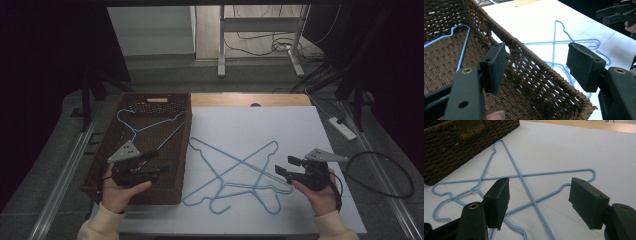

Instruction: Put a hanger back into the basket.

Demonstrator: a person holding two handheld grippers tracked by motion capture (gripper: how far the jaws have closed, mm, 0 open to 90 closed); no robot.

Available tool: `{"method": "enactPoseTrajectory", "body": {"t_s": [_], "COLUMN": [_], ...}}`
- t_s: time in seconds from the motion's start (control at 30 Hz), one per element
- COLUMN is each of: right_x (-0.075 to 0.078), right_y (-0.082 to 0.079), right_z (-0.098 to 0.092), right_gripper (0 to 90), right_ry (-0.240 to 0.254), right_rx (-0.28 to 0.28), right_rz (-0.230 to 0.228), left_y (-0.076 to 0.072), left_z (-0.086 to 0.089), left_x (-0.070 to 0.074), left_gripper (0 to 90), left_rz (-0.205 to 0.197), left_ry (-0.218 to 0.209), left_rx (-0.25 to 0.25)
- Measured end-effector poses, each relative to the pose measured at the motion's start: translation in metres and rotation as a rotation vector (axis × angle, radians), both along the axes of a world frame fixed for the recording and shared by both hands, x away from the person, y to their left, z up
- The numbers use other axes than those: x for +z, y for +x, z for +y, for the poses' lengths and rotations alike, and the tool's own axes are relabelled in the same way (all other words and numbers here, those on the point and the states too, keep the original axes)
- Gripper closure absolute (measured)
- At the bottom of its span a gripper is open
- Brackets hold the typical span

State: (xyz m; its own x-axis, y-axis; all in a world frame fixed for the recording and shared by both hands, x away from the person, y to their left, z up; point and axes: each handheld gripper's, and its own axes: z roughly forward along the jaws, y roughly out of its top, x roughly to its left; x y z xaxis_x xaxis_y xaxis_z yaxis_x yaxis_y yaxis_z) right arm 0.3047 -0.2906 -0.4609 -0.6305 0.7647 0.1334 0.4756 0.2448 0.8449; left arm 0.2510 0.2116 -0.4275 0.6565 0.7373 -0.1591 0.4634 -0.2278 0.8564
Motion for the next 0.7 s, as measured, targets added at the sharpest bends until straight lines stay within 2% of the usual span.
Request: {"method": "enactPoseTrajectory", "body": {"t_s": [0.13,0.53,0.63,0.7], "right_x": [-0.002,-0.008,-0.007,-0.006], "right_y": [0.000,-0.002,-0.002,-0.002], "right_z": [0.002,0.020,0.029,0.039], "right_gripper": [33.2,33.1,33.8,33.7], "right_ry": [-0.019,-0.101,-0.122,-0.170], "right_rx": [0.009,0.095,0.144,0.188], "right_rz": [0.008,0.033,0.055,0.062], "left_y": [-0.003,-0.007,-0.007,-0.007], "left_z": [-0.002,-0.007,-0.009,-0.011], "left_x": [-0.003,-0.007,-0.009,-0.010], "left_gripper": [32.8,32.8,32.8,32.8], "left_rz": [-0.001,0.002,0.006,0.007], "left_ry": [0.004,0.017,0.023,0.026], "left_rx": [-0.005,-0.028,-0.037,-0.041]}}
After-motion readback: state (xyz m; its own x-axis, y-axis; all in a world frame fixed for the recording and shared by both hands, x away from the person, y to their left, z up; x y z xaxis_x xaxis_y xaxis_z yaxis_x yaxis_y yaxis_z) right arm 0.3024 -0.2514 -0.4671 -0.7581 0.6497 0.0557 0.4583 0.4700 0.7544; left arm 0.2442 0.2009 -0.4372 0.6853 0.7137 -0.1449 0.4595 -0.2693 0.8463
